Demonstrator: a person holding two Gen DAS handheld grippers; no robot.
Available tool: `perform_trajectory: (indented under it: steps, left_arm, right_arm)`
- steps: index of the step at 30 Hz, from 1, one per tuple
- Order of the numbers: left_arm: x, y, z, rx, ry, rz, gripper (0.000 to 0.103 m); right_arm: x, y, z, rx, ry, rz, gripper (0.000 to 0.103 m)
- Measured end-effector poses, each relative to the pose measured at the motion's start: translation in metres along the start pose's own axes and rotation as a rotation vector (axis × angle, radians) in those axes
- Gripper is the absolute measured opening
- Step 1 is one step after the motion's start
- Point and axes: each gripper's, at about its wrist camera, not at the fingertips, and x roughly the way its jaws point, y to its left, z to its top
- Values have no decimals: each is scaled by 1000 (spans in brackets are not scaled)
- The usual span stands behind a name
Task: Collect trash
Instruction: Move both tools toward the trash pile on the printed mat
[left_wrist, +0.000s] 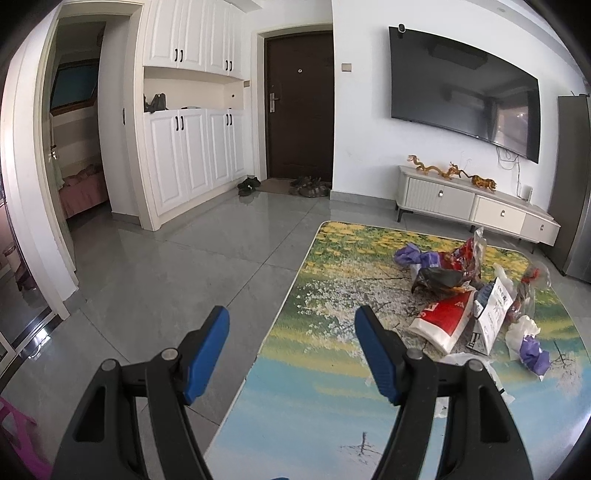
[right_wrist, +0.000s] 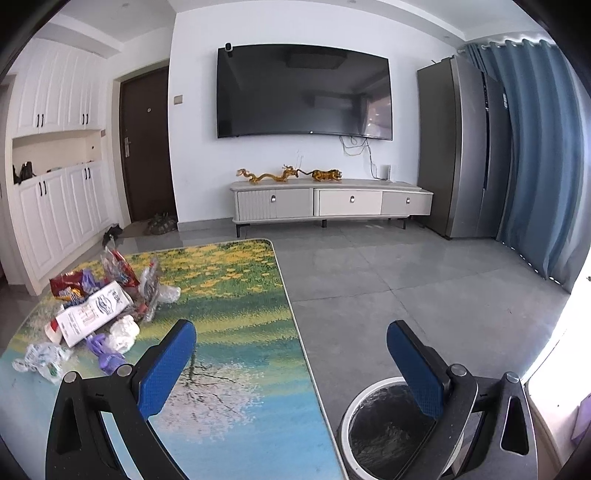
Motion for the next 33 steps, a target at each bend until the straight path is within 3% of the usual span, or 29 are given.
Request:
perform_trajectory:
  steps: [12, 33]
  left_arm:
    - [4, -27, 1, 2, 51, -37, 69]
    - [8, -32, 4, 13, 84, -59, 69]
  right_arm:
    - [20, -13, -12, 23, 35, 36, 103]
    - [28, -7, -13, 24, 132, 47, 103]
